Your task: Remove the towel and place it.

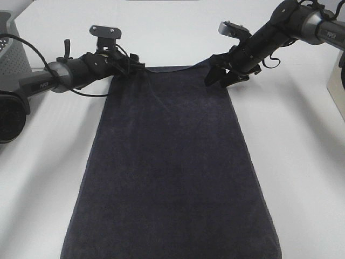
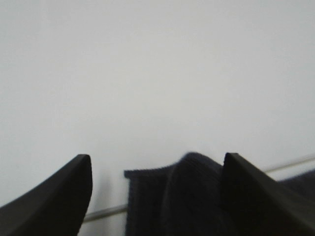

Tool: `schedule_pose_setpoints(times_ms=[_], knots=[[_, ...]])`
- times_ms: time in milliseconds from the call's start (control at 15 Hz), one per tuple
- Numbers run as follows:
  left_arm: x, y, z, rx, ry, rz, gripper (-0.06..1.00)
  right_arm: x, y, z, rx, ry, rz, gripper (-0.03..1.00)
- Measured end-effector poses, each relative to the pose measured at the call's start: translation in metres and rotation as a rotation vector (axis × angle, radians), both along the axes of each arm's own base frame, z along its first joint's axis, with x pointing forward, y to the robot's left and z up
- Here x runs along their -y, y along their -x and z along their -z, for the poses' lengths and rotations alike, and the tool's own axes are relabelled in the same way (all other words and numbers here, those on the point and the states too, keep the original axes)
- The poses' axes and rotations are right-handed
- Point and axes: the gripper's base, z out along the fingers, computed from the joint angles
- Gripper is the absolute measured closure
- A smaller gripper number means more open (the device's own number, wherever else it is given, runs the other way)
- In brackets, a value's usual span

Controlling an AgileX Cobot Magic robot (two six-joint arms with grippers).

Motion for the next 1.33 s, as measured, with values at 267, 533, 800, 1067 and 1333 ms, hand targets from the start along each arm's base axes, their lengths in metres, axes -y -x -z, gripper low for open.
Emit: schedule_pose_setpoints(times_ms=[267, 533, 800, 1067, 1333], knots=[[-0.003, -0.002, -0.006, 0.03, 0.059, -0.044, 0.25, 0.0, 0.0, -0.003, -0.002, -0.001, -0.009, 0.37], [0.003, 0.003, -0.072, -0.088, 0.059, 0.124, 0.25, 0.0, -0.001, -0.048, -0.016, 0.002, 0.004, 0.31], [-0.019, 0.035, -0.187, -0.28, 0.0, 0.23, 0.25, 0.012, -0.003, -0.139, 0.183, 0.049, 0.161, 0.22], [-0.054, 0.078, -0.276, -0.373, -0.129, 0.049, 0.24, 0.023, 0.032, -0.242, 0.357, 0.091, 0.225, 0.21], [-0.121, 0.101, -0.301, -0.519, -0.081, -0.128, 0.24, 0.035, 0.07, -0.284, 0.341, 0.173, 0.294, 0.21]])
